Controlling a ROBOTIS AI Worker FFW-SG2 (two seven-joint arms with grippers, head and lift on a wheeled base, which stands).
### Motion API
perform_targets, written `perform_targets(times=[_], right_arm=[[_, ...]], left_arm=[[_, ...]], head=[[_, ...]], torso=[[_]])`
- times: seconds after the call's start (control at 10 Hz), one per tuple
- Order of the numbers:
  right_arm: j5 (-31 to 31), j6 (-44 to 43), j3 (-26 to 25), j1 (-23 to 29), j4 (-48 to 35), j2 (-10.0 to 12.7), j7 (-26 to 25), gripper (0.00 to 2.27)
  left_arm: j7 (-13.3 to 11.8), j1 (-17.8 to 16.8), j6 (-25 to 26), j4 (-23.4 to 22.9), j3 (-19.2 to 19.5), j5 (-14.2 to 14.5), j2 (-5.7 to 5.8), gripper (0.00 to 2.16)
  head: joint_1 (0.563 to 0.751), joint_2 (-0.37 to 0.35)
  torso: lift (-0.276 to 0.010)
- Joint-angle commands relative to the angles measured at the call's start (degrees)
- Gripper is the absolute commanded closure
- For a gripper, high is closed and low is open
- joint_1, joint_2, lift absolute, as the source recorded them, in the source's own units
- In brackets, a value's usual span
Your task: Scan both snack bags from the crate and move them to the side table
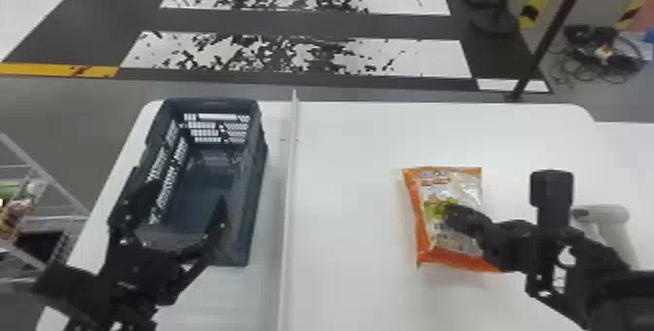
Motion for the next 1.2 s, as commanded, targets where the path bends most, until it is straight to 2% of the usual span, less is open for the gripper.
perform_targets(times=[0.0, 0.6, 1.1], right_arm=[[1.1, -0.5, 0.8, -0.1, 1.8, 0.0, 0.3, 2.24], [2.7, -2.1, 0.9, -0.3, 4.4, -0.2, 1.0, 2.24], [0.8, -1.5, -1.2, 2.5, -4.2, 0.0, 1.3, 2.24]], left_arm=[[0.0, 0.0, 0.0, 0.1, 0.0, 0.0, 0.0, 0.1], [0.0, 0.0, 0.0, 0.1, 0.0, 0.0, -0.09, 0.1], [0.0, 0.2, -0.2, -0.1, 0.1, 0.0, -0.17, 0.1]], head=[[0.695, 0.026], [0.695, 0.022], [0.695, 0.019]], torso=[[-0.075], [-0.075], [-0.075]])
